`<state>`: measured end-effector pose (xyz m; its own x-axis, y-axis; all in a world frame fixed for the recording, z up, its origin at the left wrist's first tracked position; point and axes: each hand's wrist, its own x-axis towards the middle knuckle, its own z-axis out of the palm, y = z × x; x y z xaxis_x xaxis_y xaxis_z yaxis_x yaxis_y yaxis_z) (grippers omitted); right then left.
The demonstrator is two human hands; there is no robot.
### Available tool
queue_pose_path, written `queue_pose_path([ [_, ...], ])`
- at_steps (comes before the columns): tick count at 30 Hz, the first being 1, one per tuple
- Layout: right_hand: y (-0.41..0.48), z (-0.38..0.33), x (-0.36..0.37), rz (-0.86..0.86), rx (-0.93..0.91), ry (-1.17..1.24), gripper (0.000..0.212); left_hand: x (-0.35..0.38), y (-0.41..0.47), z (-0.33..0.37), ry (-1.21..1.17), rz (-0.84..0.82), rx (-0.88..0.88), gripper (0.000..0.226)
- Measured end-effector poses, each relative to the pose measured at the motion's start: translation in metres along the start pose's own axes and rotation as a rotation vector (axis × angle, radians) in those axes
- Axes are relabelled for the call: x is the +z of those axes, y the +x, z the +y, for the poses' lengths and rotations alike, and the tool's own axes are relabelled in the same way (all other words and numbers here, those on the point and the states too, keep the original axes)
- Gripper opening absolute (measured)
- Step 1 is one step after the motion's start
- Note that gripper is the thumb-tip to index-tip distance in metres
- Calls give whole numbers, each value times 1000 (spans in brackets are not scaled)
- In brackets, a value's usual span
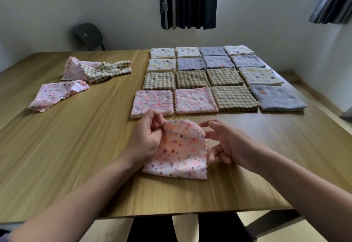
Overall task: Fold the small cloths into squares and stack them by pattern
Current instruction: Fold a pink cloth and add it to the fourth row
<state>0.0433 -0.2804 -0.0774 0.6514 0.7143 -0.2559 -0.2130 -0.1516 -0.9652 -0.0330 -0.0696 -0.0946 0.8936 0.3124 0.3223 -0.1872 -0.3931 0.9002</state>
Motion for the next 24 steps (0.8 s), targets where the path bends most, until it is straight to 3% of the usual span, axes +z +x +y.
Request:
queue_pose_path([
  [5,-8,-2,0,-168,111,109,54,5,-1,1,181,50,-19,29],
  [7,-8,-1,0,-176,152,149,61,6,-3,3,423,71,168,31],
  [9,-10,-2,1,-171,176,202,70,9,-5,1,619,-90,313,42],
  [11,-14,-2,2,-208,182,256,77,16,-10,0,711,-344,220,57],
  [13,-22,-3,5,-269,194,218,74,21,-12,-6,795,-486,87,66],
  [19,-35,-3,22,-397,137,67,67,20,-8,-2,960,-603,31,57],
  [24,-41,-5,24,-310,98,-156,61,21,-11,0,983,-623,25,59],
])
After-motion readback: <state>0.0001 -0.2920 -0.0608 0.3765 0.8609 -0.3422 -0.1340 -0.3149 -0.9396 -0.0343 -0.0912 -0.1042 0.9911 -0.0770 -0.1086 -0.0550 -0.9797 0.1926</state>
